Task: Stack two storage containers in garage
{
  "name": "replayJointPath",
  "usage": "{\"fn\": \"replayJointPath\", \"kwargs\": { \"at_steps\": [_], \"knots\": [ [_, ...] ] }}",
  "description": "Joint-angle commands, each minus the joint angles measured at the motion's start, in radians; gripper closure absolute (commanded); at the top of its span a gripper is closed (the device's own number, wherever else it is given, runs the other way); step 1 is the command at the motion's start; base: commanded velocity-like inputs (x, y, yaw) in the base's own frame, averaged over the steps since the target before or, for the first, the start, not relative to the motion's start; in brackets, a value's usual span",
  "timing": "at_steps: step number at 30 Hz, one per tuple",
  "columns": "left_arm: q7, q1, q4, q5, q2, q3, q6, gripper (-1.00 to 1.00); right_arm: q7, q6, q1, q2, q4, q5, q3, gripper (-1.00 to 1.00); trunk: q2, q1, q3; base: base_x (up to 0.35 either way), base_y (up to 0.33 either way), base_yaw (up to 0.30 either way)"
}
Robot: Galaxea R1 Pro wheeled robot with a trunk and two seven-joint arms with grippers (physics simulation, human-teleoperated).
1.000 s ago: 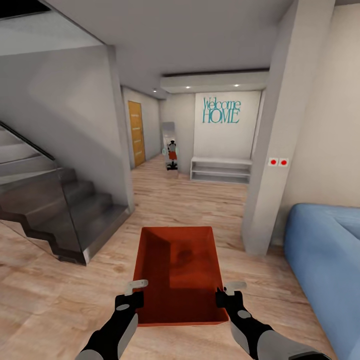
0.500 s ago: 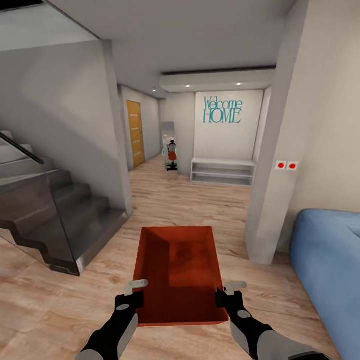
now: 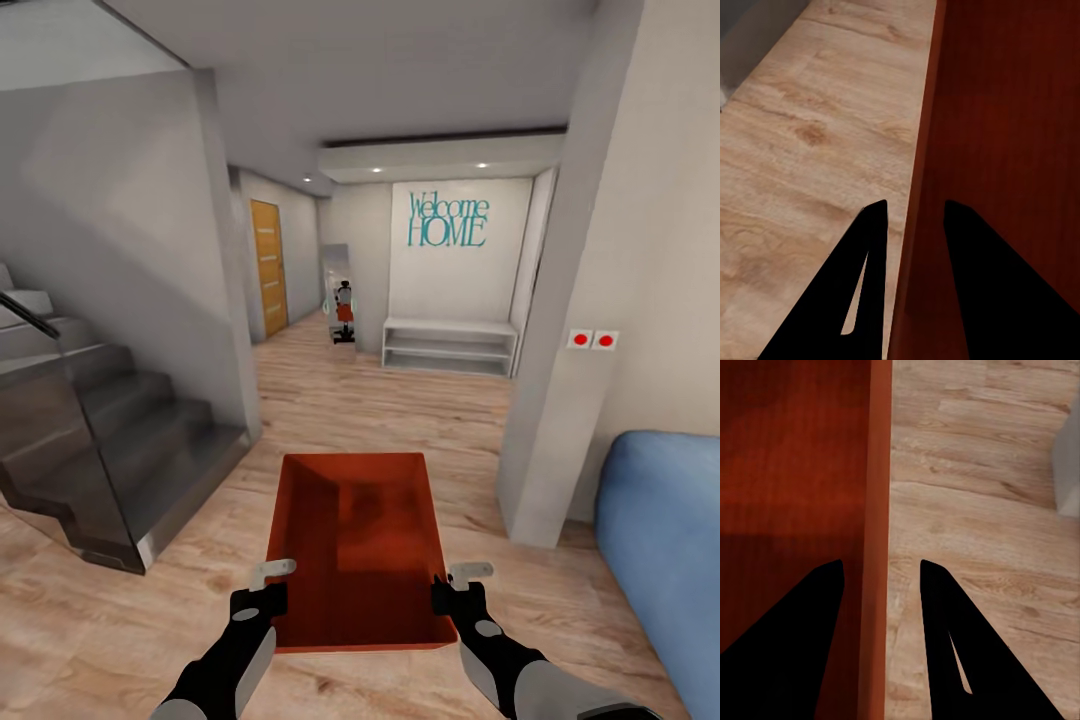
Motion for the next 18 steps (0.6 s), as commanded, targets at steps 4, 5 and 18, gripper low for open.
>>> {"fn": "replayJointPath", "kwargs": {
  "at_steps": [4,5,18],
  "knots": [
    [0.007,-0.001,-0.028,0.001,0.002,0.018,0.005,1.0,0.0,0.0,0.0,0.0,0.002,0.005,0.0,1.0,-0.001,0.001,-0.002,0.321,0.0,0.0],
    [0.007,-0.001,-0.028,0.001,0.002,0.018,0.005,1.0,0.0,0.0,0.0,0.0,0.002,0.005,0.0,1.0,-0.001,0.001,-0.002,0.321,0.0,0.0],
    [0.007,-0.001,-0.028,0.001,0.002,0.018,0.005,1.0,0.0,0.0,0.0,0.0,0.002,0.005,0.0,1.0,-0.001,0.001,-0.002,0.321,0.0,0.0]
  ]
}}
